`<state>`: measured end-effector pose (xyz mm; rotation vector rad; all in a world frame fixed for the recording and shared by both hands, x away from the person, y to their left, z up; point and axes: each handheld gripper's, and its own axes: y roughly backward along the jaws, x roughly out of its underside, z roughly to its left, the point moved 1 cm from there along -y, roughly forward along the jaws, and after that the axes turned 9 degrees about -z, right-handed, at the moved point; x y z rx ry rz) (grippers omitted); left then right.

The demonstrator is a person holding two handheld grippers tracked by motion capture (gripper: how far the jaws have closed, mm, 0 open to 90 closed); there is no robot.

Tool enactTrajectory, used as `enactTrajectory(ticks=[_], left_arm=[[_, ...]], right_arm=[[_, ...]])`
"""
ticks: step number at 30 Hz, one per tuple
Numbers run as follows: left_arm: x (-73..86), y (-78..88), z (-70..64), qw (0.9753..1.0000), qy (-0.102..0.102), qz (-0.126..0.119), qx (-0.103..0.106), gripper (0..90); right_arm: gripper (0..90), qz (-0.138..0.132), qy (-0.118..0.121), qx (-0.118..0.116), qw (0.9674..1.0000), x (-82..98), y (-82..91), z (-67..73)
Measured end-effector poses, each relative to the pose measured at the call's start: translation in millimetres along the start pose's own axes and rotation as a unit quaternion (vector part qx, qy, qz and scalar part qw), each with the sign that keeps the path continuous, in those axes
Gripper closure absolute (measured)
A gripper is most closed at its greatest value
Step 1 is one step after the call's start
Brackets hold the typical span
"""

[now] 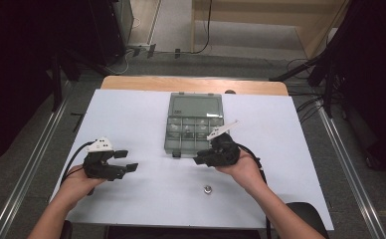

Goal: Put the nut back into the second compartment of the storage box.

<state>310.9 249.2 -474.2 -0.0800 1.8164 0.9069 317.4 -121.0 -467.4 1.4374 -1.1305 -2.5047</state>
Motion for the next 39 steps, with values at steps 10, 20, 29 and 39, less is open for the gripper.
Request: enactTrajectory(ticks=[10,20,29,39], left_arm=[[0.4,-1.1,-0.5,1.0000,-0.001,0.001,0.000,31.5],[0.7,-0.8,-0.4,1.0000,0.000,0.001,-0.001,31.5],[0.9,-1.1,-0.6,1.0000,-0.001,0.003,0.001,31.5],[1.1,-1.3,-0.9,1.0000,-0.002,0.003,0.003,31.5]], right_arm=[[70.6,-0.011,-0.006,0.009,0.9999,-20.7,-1.2,-15.4],[70.6,-0.015,-0.011,0.020,0.9996,-38.4,-8.5,-24.2],[70.6,-0.017,-0.016,0.030,0.9993,-54.3,-16.8,-33.3],[70.5,-0.018,-0.016,0.061,0.9979,-68.9,-34.2,-44.5]])
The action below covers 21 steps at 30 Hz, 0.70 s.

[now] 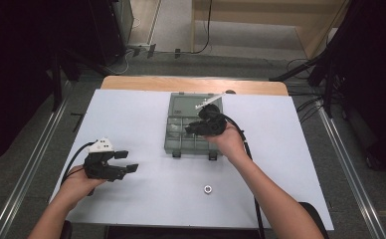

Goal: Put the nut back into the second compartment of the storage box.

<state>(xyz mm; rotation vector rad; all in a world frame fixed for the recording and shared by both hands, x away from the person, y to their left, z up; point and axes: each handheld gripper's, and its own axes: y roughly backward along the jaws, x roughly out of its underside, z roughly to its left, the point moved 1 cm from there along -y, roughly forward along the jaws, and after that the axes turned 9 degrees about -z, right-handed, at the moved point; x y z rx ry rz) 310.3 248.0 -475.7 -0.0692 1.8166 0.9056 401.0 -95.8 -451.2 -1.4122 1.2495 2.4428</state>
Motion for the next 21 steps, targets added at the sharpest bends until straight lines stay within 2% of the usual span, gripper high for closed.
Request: enactTrajectory(ticks=[3,7,10,17,19,21], left_arm=[[0.0,0.0,0.0,1.0000,-0.001,0.000,0.001,31.5],[0.0,-0.2,-0.3,1.0000,-0.003,0.000,0.002,31.5],[0.2,-0.9,-0.6,1.0000,-0.004,0.000,0.002,31.5],[0.1,-0.6,-0.8,1.0000,-0.003,0.000,0.002,31.5],[0.1,-0.4,-0.5,1.0000,-0.004,0.001,0.001,31.5],[0.1,-0.1,-0.7,1.0000,-0.003,0.000,0.001,31.5]], right_arm=[[70.4,-0.005,-0.007,0.006,0.9999,-3.7,-6.3,-3.9],[70.1,0.001,-0.013,0.005,0.9999,-7.1,-13.7,-6.6],[70.1,-0.002,-0.007,0.016,0.9998,-8.7,-19.6,-7.2],[69.3,0.003,-0.017,0.035,0.9992,-8.3,-31.4,-15.8],[60.6,-0.007,-0.019,0.032,0.9993,-8.1,-32.0,-16.5],[55.9,-0.010,-0.022,0.023,0.9995,-8.5,-30.0,-16.0]])
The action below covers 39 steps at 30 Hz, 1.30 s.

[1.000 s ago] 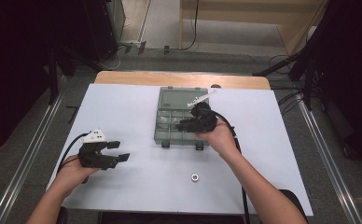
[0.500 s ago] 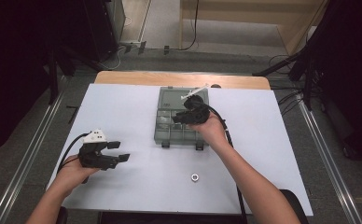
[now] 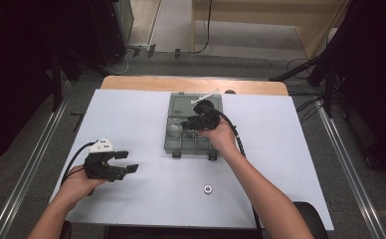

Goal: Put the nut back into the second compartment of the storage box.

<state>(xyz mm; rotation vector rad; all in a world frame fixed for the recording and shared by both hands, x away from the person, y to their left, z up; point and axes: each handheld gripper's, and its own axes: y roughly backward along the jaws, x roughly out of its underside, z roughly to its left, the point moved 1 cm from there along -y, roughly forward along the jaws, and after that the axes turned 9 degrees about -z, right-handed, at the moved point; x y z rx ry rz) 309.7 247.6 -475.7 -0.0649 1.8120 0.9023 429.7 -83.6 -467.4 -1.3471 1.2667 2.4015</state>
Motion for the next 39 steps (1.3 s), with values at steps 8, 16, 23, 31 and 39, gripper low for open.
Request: enactTrajectory(ticks=[8,16,23,31,39], left_arm=[[0.0,-0.3,-0.1,1.0000,-0.001,0.001,-0.001,31.5],[0.5,0.1,0.9,1.0000,0.002,0.002,-0.004,31.5],[0.7,0.7,2.1,1.0000,0.003,0.003,-0.006,31.5],[0.8,0.3,2.4,1.0000,0.002,0.004,-0.007,31.5],[0.9,0.7,2.8,1.0000,0.000,0.005,-0.008,31.5]], right_arm=[[37.6,0.009,0.017,-0.048,0.9986,2.7,16.4,8.0],[34.3,-0.007,0.041,-0.068,0.9968,10.6,37.3,18.8],[34.4,-0.020,0.042,-0.086,0.9952,20.0,55.8,23.7],[33.9,-0.033,0.049,-0.101,0.9931,31.0,69.0,28.2],[32.0,-0.038,0.056,-0.110,0.9917,42.0,80.1,33.6]])
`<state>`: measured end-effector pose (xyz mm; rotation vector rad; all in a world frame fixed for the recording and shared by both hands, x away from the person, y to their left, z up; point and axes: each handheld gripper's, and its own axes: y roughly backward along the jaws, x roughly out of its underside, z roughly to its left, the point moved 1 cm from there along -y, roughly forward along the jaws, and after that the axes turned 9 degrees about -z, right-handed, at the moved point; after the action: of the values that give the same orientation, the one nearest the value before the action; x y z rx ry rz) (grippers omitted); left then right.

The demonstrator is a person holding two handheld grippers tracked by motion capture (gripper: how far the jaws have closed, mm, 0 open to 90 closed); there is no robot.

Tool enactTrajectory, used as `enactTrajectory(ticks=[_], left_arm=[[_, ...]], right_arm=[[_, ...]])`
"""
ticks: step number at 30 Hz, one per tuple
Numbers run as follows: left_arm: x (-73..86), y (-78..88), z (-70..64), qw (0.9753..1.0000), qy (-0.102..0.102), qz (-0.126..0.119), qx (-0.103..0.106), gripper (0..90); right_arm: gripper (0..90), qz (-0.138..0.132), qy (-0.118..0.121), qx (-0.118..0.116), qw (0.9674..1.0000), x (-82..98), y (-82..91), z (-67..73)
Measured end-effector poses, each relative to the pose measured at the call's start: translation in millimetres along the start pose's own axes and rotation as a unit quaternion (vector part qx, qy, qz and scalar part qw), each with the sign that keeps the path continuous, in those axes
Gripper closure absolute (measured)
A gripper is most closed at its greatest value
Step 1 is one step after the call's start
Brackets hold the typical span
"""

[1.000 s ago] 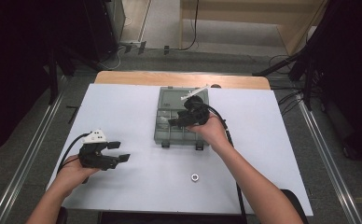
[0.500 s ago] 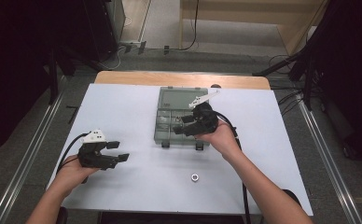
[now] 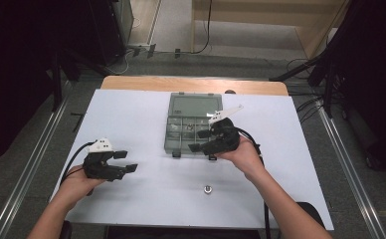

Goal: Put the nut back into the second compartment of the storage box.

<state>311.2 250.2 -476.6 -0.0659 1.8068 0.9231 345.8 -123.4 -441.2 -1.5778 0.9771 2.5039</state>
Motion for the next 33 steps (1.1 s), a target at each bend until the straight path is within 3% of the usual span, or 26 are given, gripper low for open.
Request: enactTrajectory(ticks=[6,8,20,33], left_arm=[[-0.2,0.3,-0.4,1.0000,0.000,0.000,0.000,31.5],[-0.3,0.2,-0.6,1.0000,-0.001,0.001,0.001,31.5],[-0.4,0.3,-0.9,1.0000,0.000,0.000,0.000,31.5],[-0.4,0.5,-0.6,1.0000,0.001,-0.001,-0.003,31.5]], right_arm=[[31.1,0.014,0.006,-0.002,0.9999,8.4,3.4,4.8],[31.1,0.005,0.010,-0.004,0.9999,11.9,5.9,6.7],[27.0,0.015,0.013,-0.019,0.9996,28.5,14.3,18.6],[26.5,0.032,0.018,-0.034,0.9988,43.8,18.9,22.7]])
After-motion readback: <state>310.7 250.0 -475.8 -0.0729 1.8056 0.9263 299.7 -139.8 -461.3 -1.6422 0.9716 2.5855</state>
